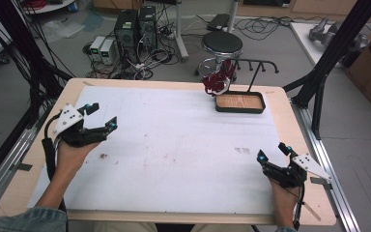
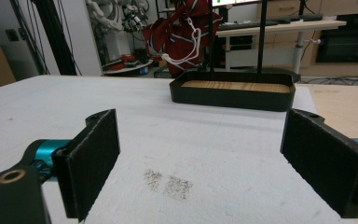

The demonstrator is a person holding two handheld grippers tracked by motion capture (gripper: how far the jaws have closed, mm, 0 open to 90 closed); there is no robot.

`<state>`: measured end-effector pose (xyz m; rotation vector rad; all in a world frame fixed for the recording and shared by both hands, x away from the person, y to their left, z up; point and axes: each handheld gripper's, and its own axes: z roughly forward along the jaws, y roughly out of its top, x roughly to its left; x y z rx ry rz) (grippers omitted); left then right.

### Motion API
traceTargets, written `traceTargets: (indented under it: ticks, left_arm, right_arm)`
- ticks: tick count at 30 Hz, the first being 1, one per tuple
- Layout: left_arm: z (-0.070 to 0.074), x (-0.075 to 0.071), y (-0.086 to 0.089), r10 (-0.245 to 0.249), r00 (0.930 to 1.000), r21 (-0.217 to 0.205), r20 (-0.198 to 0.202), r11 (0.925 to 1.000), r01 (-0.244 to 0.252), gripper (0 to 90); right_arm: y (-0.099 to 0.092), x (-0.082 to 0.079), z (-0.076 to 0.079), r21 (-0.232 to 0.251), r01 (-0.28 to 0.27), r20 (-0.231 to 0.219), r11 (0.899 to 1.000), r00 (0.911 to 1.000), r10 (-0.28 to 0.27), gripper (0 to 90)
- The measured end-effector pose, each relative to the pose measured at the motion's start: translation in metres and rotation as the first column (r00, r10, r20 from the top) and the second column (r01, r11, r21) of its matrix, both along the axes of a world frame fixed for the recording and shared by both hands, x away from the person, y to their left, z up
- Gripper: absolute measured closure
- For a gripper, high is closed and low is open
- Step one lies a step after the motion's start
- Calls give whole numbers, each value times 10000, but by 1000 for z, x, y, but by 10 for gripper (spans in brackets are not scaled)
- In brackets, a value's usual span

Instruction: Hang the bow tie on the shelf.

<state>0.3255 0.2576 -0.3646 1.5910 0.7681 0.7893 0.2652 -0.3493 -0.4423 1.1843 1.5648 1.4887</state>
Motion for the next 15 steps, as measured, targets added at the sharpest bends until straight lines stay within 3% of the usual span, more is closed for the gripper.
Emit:
traceTargets:
  ticks: [5,8,15]
  left_arm:
    - [-14,-15,8,311,9995,122,-58,9994,-311,184]
    - [-23,-22,12,471,9986,-58,-236,9989,-472,183]
    - [-41,-31,15,894,9947,-35,-515,9960,-897,182]
  right_arm:
    - [0,0,0,-5,10,-8,10000,10000,-10,108]
    - [0,0,0,-10,9,-12,10000,10000,-9,109]
    - [0,0,0,-5,12,-6,10000,10000,-12,109]
